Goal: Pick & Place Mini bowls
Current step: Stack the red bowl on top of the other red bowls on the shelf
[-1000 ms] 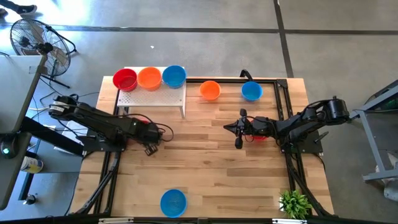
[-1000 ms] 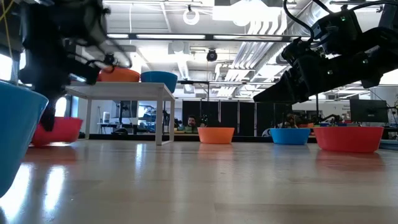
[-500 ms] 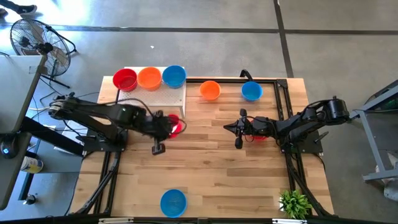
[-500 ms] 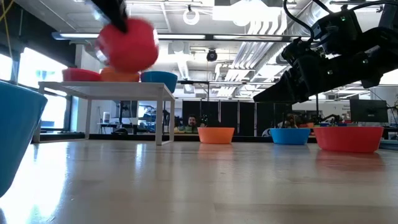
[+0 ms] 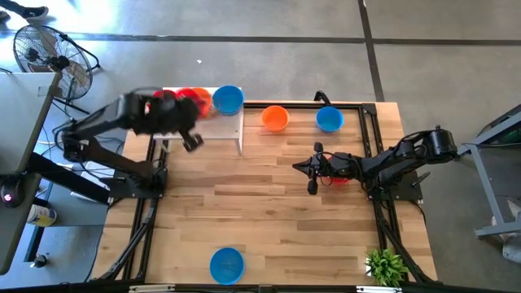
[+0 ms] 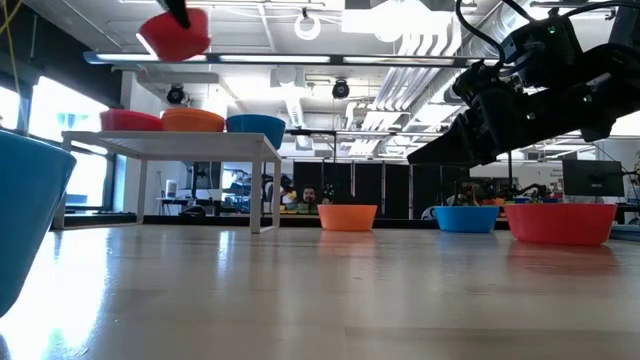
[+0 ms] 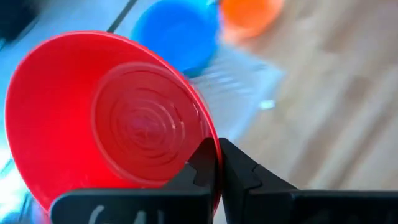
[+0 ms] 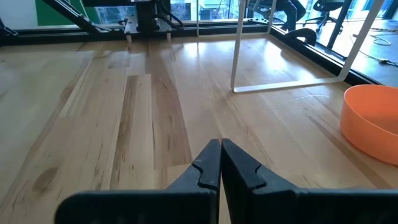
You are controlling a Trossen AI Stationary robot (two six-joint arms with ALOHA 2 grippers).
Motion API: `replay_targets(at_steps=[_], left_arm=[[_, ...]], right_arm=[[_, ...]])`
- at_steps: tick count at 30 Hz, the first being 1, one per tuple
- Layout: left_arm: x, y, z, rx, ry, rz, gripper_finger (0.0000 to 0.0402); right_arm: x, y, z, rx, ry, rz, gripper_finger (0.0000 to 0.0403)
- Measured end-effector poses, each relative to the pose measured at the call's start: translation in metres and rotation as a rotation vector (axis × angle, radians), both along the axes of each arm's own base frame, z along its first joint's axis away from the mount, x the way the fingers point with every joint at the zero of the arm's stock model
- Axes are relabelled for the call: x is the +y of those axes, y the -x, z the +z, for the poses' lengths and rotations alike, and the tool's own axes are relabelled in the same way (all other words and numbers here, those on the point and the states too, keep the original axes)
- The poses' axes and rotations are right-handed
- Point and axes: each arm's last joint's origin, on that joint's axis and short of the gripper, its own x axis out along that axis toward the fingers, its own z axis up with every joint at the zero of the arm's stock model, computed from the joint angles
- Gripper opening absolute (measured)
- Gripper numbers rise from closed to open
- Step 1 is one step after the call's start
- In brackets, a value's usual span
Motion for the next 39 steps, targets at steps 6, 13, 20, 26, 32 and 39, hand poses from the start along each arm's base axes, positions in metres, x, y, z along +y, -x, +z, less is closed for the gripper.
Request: replay_targets(at_steps=[6,13,20,26,32,39], left_arm=[[0.043,0.025,0.006,0.032,0.053,0.221,0.0001],[0.092,0.032,-0.007,0.132,0.158,0.336,0.0001],[0.132,0.037,-0.024,0.184,0.266,0.420,0.0001],[0.148,0.045,-0.029,0.168,0.328,0.462,0.0001],[0.153,0.044,-0.033,0.170,0.356,0.459,0.0001],[0.157,0.041,-0.037,0.182,0.367,0.464,0.0001]], right_arm=[[0.000,0.000,0.000,0.000,0.000,0.000,0.0001],[0.000,0.000,0.000,-0.001,-0.004,-0.001,0.0001],[0.000,0.000,0.000,-0.001,-0.003,0.000,0.0001],[0.000,0.000,0.000,-0.001,-0.001,0.003,0.0002],[0.000,0.000,0.000,-0.001,-0.001,0.003,0.0002],[0.000,0.000,0.000,-0.001,-0.003,0.010,0.0001]])
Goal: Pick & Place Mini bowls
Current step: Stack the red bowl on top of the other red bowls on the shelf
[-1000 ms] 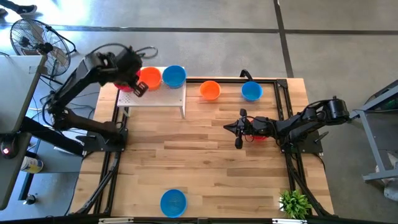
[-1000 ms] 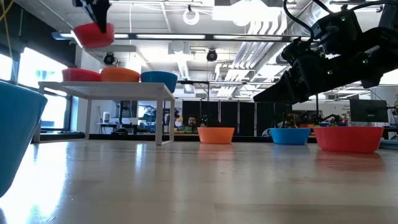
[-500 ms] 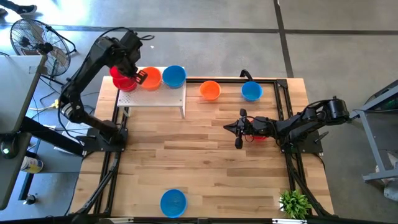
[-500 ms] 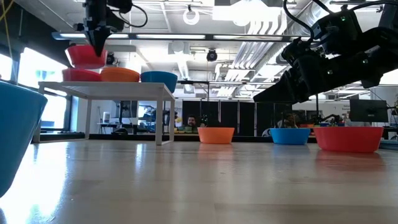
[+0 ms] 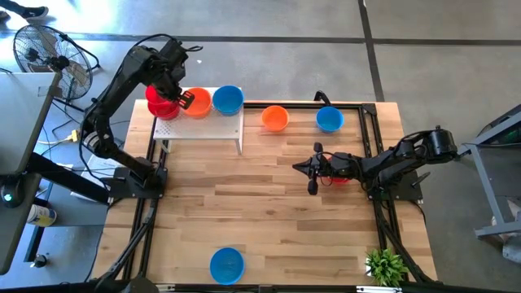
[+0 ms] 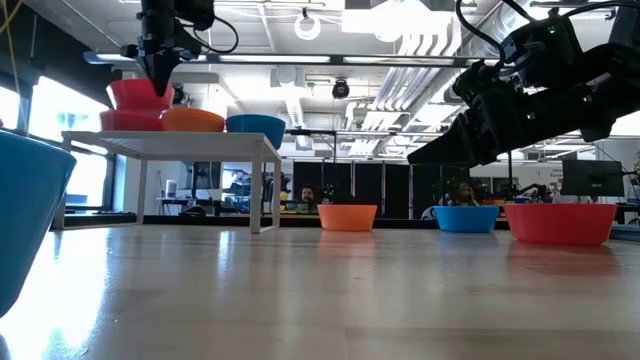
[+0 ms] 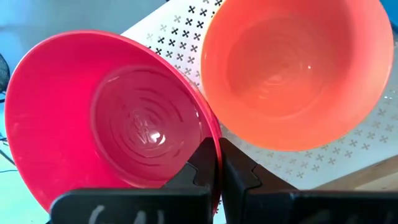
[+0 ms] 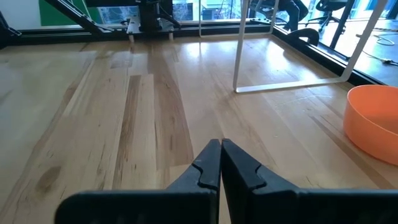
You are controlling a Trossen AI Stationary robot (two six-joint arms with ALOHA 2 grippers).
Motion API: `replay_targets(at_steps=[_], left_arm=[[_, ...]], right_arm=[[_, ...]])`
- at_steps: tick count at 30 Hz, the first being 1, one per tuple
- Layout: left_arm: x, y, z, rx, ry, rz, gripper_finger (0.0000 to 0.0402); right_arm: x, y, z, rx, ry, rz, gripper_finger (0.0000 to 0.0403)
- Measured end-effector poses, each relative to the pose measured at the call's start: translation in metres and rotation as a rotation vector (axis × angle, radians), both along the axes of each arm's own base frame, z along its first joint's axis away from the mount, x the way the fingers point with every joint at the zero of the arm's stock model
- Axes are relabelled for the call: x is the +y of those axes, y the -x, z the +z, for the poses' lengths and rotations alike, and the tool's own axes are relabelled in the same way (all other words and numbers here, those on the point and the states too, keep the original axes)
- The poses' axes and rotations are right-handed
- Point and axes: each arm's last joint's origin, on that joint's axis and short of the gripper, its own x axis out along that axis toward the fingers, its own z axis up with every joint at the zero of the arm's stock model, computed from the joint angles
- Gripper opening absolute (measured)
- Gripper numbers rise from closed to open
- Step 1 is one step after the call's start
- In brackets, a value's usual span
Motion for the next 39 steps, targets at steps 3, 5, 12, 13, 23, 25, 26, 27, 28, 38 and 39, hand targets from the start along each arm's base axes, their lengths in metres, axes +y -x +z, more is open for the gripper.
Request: replay_targets(at_steps=[3,5,12,13,23,25,26,27,28,38,39], left_arm=[[0.000,0.000,0.000,-0.002,-0.001,0.007,0.0001],[0.000,0.000,0.000,-0.004,-0.001,0.015,0.0001],[0.000,0.000,0.000,0.011,-0.011,0.023,0.0001],[0.001,0.000,0.000,0.012,-0.010,0.023,0.0001],[0.004,-0.001,-0.035,0.103,0.075,0.035,0.0001],[0.005,-0.002,-0.038,0.099,0.072,0.033,0.0001],[0.005,-0.002,-0.038,0.100,0.073,0.030,0.0001],[0.005,-0.002,-0.038,0.100,0.073,0.029,0.0001],[0.005,-0.002,-0.038,0.097,0.074,0.026,0.0001],[0.004,-0.002,-0.038,0.092,0.096,-0.005,0.0057],[0.004,-0.002,-0.038,0.093,0.096,-0.008,0.0065]], right_arm=[[0.000,0.000,0.000,0.000,-0.002,0.009,0.0001],[0.000,0.000,0.000,0.000,-0.002,0.009,0.0001],[0.000,0.000,0.000,0.000,-0.004,0.014,0.0001],[0.001,0.000,0.000,0.000,-0.004,0.016,0.0001],[0.001,0.000,0.000,-0.001,-0.007,0.027,0.0002],[0.001,0.000,0.000,0.000,-0.007,0.027,0.0002],[0.001,0.000,0.000,0.000,-0.007,0.027,0.0001],[0.001,0.000,0.000,0.000,-0.007,0.027,0.0001],[0.001,0.000,0.000,-0.001,-0.007,0.027,0.0001],[0.001,0.000,0.000,0.000,-0.007,0.027,0.0002],[0.001,0.000,0.000,0.000,-0.007,0.027,0.0002]])
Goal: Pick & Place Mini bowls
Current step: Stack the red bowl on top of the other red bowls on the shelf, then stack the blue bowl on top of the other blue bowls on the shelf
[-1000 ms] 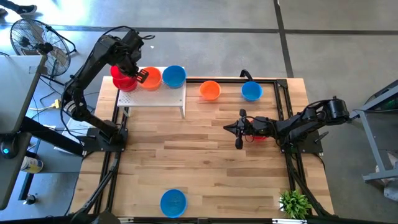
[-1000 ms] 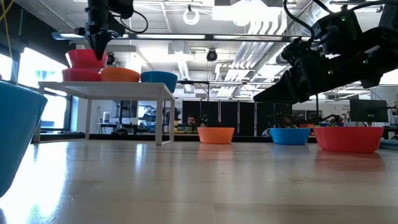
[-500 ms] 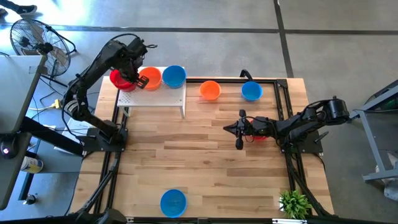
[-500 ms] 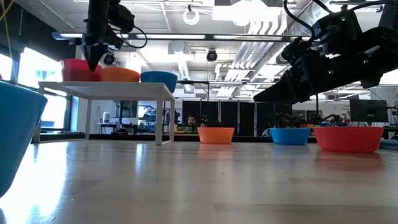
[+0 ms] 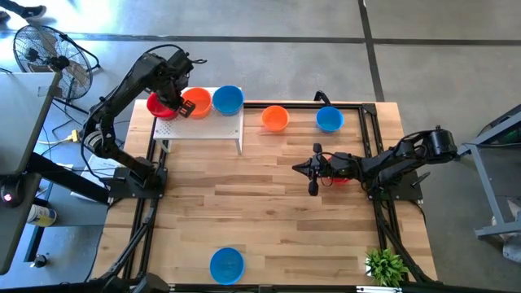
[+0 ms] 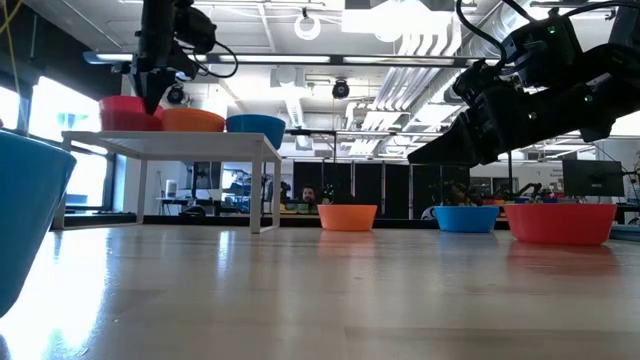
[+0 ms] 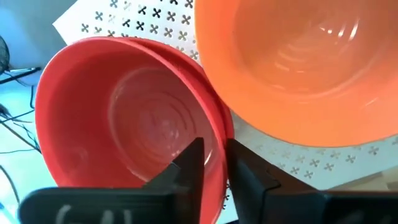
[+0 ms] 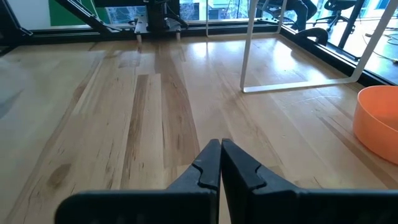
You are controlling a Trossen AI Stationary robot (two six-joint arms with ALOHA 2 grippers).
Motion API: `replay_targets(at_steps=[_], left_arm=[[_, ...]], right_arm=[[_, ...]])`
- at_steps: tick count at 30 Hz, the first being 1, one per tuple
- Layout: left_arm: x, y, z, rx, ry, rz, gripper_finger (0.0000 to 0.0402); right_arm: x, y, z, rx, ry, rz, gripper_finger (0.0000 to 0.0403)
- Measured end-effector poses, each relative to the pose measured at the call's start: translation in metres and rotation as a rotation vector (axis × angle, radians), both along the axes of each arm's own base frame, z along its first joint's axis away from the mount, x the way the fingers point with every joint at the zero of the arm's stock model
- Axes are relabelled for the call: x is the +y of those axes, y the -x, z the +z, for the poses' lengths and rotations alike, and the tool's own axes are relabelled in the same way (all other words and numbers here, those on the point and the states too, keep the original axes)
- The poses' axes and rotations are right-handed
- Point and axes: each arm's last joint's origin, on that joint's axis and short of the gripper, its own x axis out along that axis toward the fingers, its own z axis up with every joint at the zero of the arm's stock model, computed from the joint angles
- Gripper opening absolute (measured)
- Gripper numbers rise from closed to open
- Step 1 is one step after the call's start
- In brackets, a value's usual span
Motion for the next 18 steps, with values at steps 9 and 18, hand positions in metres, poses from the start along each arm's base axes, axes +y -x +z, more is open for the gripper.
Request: replay_targets(at_steps=[9,18], left_arm=[[-0.004,0.003,0.019,-0.021,-0.043,-0.022,0.0105],[-0.020,0.008,0.049,-0.098,-0.155,-0.066,0.0090]], right_arm=[[0.000,0.000,0.000,0.000,0.000,-0.001,0.0001],[0.000,0.000,0.000,0.000,0.000,0.000,0.0001]])
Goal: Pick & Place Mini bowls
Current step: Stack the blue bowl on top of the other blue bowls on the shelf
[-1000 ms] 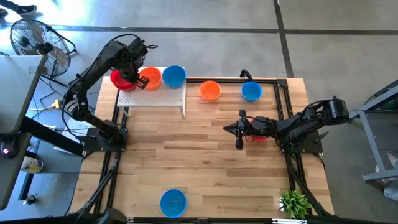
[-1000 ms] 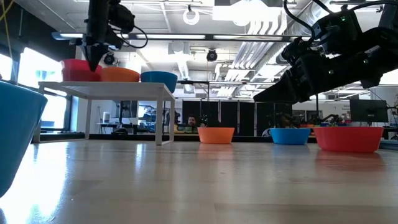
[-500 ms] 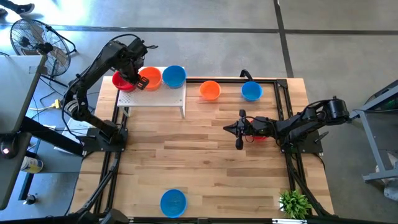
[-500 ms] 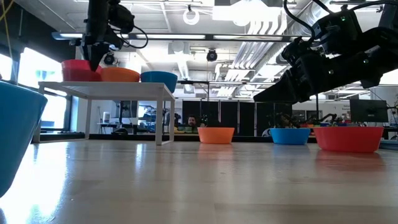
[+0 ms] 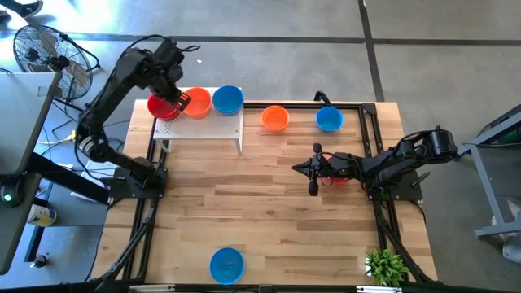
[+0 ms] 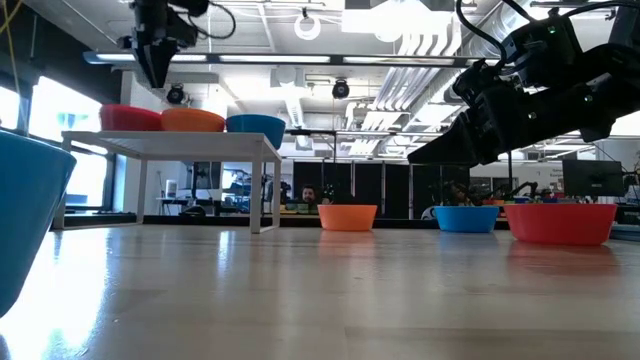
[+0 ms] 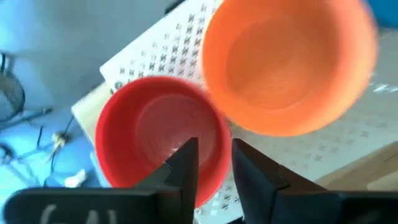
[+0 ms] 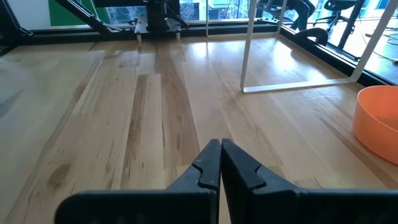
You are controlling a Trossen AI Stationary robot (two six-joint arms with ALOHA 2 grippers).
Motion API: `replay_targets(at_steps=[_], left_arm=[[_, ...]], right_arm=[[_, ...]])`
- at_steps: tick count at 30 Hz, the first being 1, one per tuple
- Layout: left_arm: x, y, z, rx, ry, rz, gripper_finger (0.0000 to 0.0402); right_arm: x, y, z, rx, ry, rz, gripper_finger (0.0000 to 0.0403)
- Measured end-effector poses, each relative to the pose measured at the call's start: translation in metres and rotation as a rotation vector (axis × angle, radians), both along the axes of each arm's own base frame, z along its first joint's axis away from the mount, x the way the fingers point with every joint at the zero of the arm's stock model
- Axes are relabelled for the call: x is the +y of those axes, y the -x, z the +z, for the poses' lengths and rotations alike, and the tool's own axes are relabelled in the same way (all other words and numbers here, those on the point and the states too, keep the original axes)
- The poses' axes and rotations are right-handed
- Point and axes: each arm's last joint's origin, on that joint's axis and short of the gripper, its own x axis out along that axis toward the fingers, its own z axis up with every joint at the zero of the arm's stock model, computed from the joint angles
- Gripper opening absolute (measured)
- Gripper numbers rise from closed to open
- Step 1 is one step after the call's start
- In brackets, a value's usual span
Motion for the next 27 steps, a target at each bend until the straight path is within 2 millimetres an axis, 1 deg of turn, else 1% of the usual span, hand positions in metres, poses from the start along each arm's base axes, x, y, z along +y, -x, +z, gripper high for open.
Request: replay_targets(at_steps=[3,7,9,11,13,17,22,27], left_arm=[[-0.020,0.000,0.005,-0.075,-0.071,-0.020,0.0059],[-0.056,0.000,0.008,-0.219,-0.186,-0.107,0.0012],[-0.072,-0.004,0.004,-0.301,-0.228,-0.167,0.0004],[-0.086,-0.011,-0.004,-0.387,-0.270,-0.212,0.0008],[-0.099,-0.018,-0.015,-0.468,-0.307,-0.267,0.0009],[-0.120,-0.035,-0.043,-0.581,-0.391,-0.411,0.0003],[-0.142,-0.060,-0.088,-0.688,-0.470,-0.582,0.0001],[-0.158,-0.077,-0.129,-0.879,-0.547,-0.680,0.0001]], right_arm=[[0.000,0.000,0.000,0.000,0.000,0.000,0.0001],[0.000,0.000,0.000,-0.001,0.000,0.000,0.0001],[0.000,0.000,0.000,0.000,0.000,-0.001,0.0001],[0.000,0.000,0.000,0.000,0.003,-0.010,0.0001],[-0.001,0.000,0.000,-0.002,-0.003,-0.023,0.0002],[-0.001,0.000,0.000,-0.004,-0.008,-0.044,0.0001],[-0.002,0.000,0.000,-0.008,-0.029,-0.063,0.0001],[-0.002,0.000,0.000,-0.013,-0.059,-0.071,0.0002]])
